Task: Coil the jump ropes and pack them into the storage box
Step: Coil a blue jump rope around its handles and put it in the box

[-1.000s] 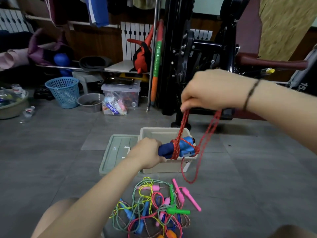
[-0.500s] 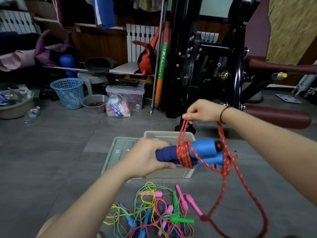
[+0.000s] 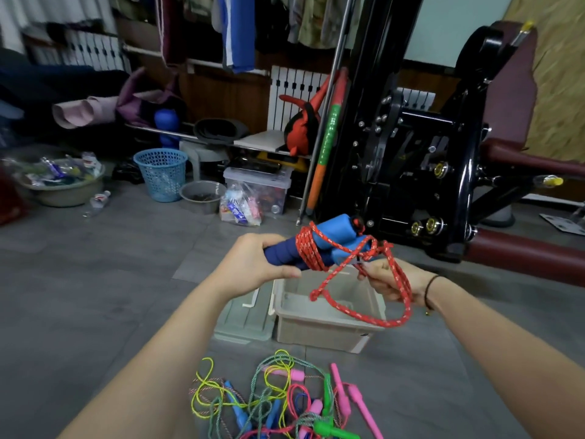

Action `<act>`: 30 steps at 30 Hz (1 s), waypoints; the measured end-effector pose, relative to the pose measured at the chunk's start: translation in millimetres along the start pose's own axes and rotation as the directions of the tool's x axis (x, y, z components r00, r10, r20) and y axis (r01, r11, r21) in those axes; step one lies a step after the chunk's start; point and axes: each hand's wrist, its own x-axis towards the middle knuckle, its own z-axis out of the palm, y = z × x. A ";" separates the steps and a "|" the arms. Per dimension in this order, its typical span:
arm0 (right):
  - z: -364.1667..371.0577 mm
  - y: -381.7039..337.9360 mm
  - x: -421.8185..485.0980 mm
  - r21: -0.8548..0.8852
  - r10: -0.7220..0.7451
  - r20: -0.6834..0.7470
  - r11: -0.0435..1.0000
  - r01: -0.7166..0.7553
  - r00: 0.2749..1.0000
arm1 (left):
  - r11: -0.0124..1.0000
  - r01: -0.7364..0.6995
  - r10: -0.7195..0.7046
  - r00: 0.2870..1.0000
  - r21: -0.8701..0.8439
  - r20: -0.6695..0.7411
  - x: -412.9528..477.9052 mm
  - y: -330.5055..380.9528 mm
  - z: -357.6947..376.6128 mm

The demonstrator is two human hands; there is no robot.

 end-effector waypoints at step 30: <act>31.4 3.3 -6.9 -0.312 -0.180 -0.213 0.944 0.108 0.960 | 0.696 0.349 -0.378 0.921 -0.628 0.093 0.7 1.2 -5.1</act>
